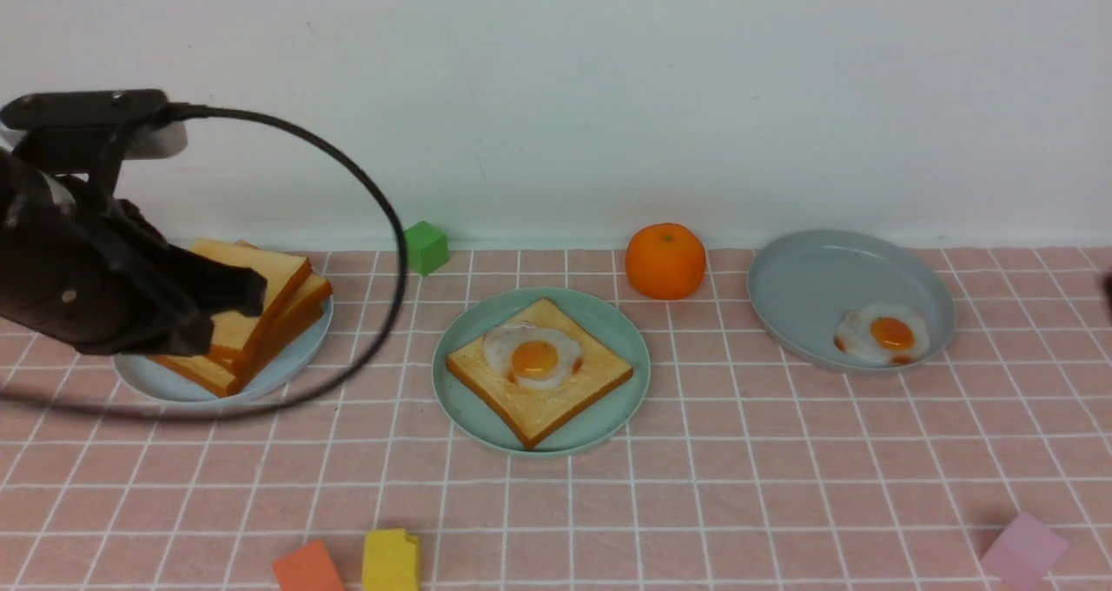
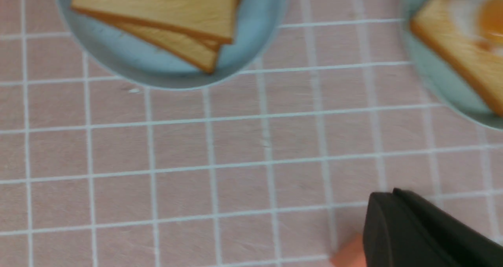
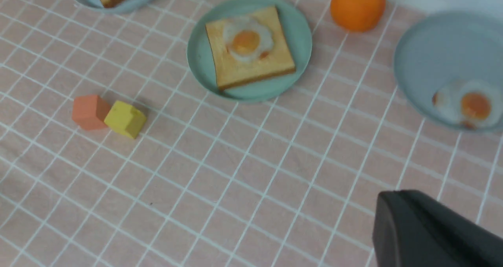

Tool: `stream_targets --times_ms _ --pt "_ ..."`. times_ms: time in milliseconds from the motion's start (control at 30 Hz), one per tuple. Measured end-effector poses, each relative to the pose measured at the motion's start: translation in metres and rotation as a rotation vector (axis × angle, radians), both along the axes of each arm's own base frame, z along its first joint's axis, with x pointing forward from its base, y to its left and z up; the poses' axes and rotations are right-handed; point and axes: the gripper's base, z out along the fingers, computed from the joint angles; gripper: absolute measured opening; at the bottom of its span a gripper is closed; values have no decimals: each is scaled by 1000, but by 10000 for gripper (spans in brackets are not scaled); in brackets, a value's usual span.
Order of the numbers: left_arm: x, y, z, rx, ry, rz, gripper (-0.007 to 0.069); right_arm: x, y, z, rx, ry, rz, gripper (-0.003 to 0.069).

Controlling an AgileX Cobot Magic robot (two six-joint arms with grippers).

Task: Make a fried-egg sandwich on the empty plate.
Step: Use the left arm to grab a slice of bread

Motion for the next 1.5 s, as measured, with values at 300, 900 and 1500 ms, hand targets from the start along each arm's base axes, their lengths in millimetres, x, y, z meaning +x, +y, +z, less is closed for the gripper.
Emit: stream_targets --times_ms 300,900,1500 --pt "62 1 -30 32 48 6 13 -46 -12 -7 53 -235 48 3" --pt "162 2 -107 222 30 -68 330 -45 -5 -10 96 -185 95 6" --pt "167 3 -111 241 7 -83 -13 -46 -4 -10 117 -177 104 11"
